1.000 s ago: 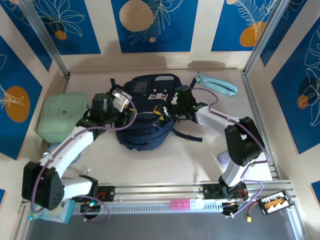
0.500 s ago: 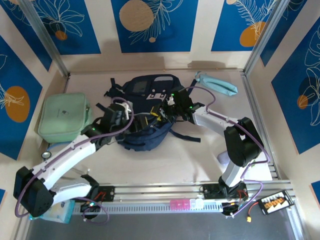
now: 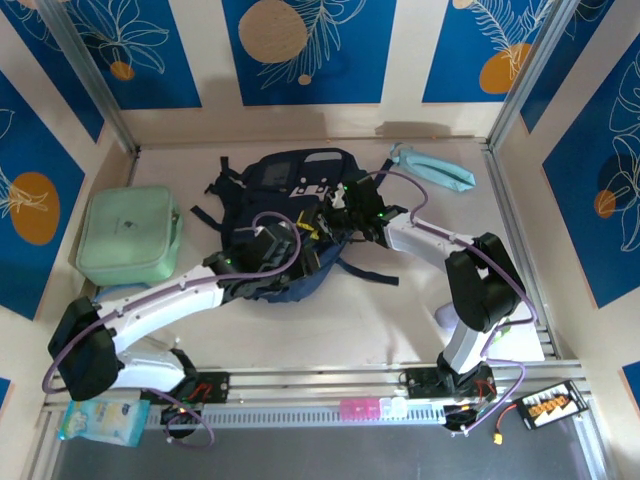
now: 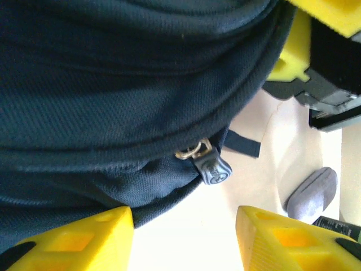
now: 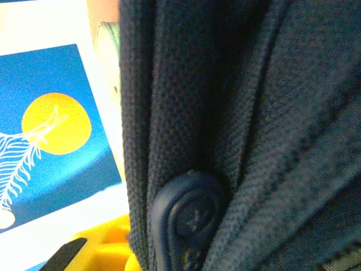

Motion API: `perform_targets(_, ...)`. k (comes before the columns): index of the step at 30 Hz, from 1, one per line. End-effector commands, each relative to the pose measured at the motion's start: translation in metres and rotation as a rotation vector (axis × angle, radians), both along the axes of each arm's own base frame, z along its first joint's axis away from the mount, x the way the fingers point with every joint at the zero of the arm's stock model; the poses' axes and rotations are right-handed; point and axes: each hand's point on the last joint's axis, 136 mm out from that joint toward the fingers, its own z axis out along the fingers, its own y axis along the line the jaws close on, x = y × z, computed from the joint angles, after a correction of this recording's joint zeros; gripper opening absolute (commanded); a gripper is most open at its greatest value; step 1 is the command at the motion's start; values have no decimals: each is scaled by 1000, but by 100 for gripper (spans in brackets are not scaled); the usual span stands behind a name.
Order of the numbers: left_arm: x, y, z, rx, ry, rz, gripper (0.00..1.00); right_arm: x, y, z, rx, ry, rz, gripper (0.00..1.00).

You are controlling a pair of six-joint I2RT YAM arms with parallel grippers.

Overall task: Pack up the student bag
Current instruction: Unzip the student bag at the center of the table.

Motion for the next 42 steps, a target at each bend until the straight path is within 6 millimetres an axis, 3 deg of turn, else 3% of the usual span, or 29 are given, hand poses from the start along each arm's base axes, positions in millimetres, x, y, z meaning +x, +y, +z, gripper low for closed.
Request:
perform_targets(1, 20, -5, 27, -64, -76, 92, 49, -17, 15, 15, 73, -22, 117, 16)
perform_targets(10, 23, 9, 35, -21, -88, 161, 40, -20, 17, 11, 81, -17, 128, 16)
perform_targets(21, 23, 3, 7, 37, 3, 168, 43, -19, 19, 12, 99, -11, 132, 16)
perform_targets(26, 18, 16, -3, 132, 56, 213, 42, -20, 19, 14, 100, -15, 135, 16)
perform_targets(34, 17, 18, -13, 229, 91, 186, 28, -17, 17, 16, 98, -29, 125, 16)
perform_targets(42, 17, 24, -6, 250, 61, 191, 17, -14, 11, 14, 91, -22, 104, 16)
